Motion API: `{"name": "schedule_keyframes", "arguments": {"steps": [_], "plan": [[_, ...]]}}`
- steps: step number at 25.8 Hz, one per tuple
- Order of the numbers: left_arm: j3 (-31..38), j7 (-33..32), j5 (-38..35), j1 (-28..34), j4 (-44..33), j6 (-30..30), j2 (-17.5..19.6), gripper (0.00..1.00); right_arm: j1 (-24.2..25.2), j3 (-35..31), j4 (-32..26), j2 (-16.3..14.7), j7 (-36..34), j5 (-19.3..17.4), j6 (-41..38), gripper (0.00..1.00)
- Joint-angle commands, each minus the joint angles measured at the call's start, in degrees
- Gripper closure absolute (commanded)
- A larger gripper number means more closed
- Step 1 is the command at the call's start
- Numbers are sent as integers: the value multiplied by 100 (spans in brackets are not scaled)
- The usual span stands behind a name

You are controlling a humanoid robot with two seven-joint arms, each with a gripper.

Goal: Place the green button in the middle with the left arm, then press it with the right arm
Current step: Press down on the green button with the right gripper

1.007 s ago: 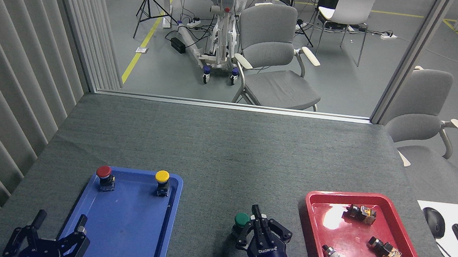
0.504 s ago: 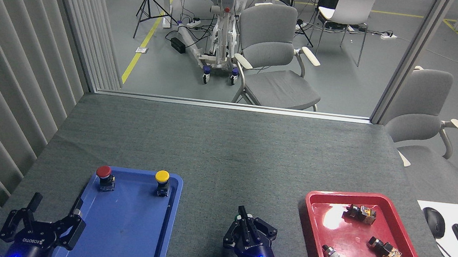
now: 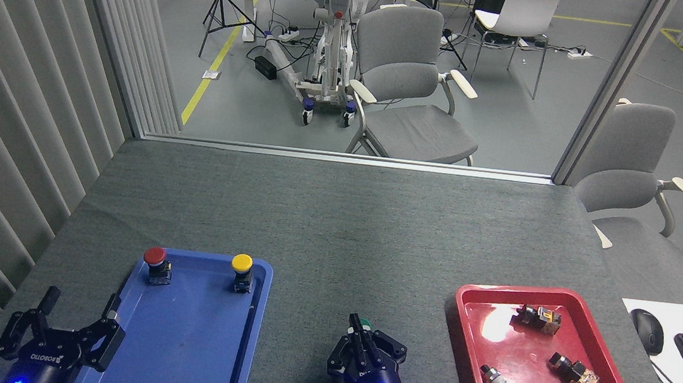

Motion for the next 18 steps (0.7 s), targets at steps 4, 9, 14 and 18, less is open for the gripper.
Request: {"name": "schedule_keyframes", "arguments": {"steps": [4, 9, 14, 18], "plan": [[0, 0, 1, 1, 39, -7, 4, 1, 4, 5, 140, -9, 198, -22, 44, 87], [-9, 0, 1, 36, 39, -33, -4, 1, 4, 5, 131, 0, 119, -31, 132, 72], [0, 0, 1, 36, 39, -25, -4, 1, 4, 5, -36, 0, -839, -171, 545, 58], [-9, 0, 1, 44, 48, -25, -13, 1, 4, -12, -133, -27, -1085, -321, 651, 55]]}}
